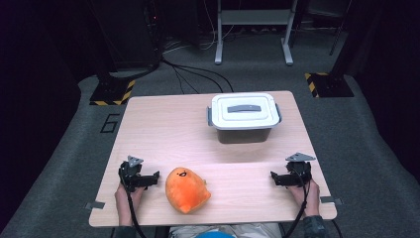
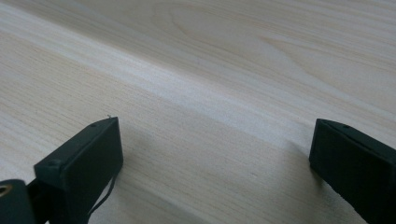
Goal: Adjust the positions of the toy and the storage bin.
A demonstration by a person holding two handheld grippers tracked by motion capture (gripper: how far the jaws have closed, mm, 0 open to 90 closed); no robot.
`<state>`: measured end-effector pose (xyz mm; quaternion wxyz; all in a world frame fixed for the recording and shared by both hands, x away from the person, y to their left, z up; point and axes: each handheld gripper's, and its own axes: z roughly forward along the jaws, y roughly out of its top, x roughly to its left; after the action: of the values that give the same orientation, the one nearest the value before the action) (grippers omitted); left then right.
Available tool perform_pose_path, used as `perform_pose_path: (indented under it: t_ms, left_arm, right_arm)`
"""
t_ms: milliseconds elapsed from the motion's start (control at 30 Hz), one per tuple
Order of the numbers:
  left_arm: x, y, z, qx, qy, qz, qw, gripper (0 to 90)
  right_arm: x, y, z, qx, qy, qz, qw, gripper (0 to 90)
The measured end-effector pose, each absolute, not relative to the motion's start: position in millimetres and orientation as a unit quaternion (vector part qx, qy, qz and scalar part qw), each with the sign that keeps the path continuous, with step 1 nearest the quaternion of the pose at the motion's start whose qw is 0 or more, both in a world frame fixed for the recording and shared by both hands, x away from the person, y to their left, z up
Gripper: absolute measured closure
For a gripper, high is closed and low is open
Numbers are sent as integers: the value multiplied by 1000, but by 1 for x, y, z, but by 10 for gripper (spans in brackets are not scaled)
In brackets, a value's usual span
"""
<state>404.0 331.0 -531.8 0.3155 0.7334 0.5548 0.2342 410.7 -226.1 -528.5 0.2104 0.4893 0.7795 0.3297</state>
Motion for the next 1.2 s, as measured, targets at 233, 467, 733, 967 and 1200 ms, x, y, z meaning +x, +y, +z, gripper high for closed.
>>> perform_pose_path:
  t_ms: [233, 467, 733, 967, 1200]
  left_arm:
    - [404, 331, -532, 732, 557, 234, 315, 0]
    - [404, 331, -532, 733, 557, 234, 314, 0]
    - [404, 331, -531, 733, 555, 234, 314, 1]
    - [404, 330, -532, 733, 556, 235, 314, 1]
    - [405, 330, -532, 733, 556, 235, 314, 1]
  right_arm:
    - [411, -226, -529, 488, 781, 329, 209, 17]
    - [411, -223, -527, 484, 785, 327, 208, 3]
    - [402, -214, -514, 476, 787, 341, 194, 0]
    - [396, -197, -496, 459, 794, 351, 187, 0]
    - [390, -166, -472, 415, 820, 348, 187, 0]
